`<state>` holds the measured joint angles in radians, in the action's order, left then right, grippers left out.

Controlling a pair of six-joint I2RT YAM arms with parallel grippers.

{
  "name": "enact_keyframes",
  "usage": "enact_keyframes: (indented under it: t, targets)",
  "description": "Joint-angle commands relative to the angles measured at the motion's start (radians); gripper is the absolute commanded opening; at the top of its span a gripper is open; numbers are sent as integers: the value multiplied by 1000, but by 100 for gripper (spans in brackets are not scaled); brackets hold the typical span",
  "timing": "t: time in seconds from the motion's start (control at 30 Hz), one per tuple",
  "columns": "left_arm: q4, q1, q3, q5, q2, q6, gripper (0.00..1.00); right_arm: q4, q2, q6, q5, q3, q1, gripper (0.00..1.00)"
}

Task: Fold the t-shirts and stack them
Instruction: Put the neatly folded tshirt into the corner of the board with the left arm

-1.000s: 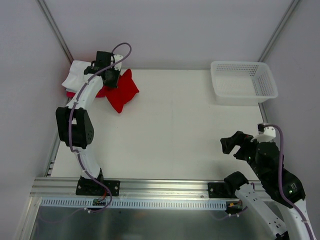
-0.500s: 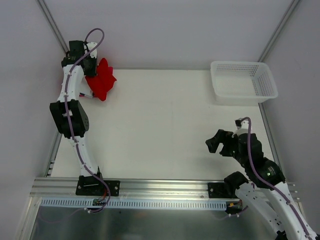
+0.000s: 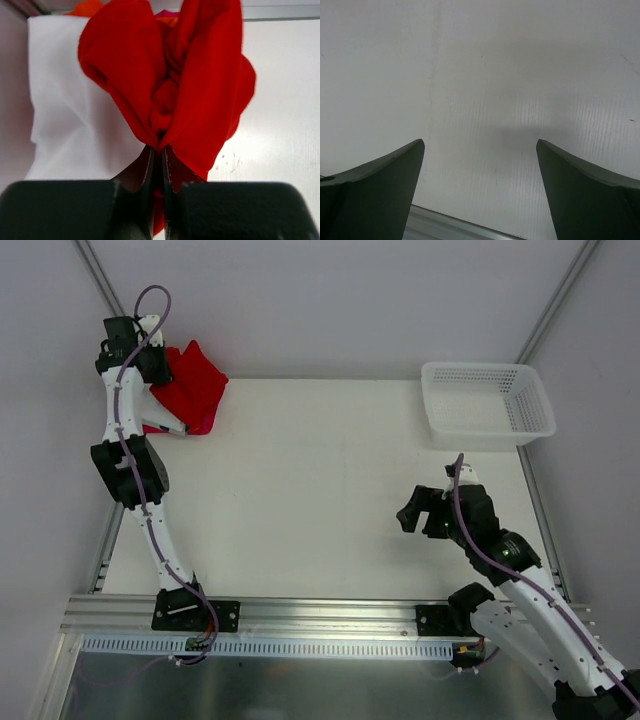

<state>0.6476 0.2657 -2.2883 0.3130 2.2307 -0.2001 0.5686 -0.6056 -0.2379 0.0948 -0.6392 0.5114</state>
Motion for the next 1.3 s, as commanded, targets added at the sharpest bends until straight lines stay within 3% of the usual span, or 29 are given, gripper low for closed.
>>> enact_keyframes:
  t: [0.0,0.27,1.0,1.13,1.23,1.27]
  targets:
    - [-26,59,-63,23,4,54,0,-104,-42,17,-26,18,6,100]
    - [-46,159,-91,32,29,134,0,-147,-92,22,-41,50,6,99]
    - [-55,198,-117,-138,110,232,0,-167,-112,9,-33,119,6,100]
    - [-54,205,-117,-163,150,252,15,-162,-97,8,-20,130,6,99]
    - [-54,207,-117,-173,178,269,34,-161,-103,8,-17,130,6,99]
    - [-54,207,-117,-179,187,272,50,-162,-105,6,-18,128,6,100]
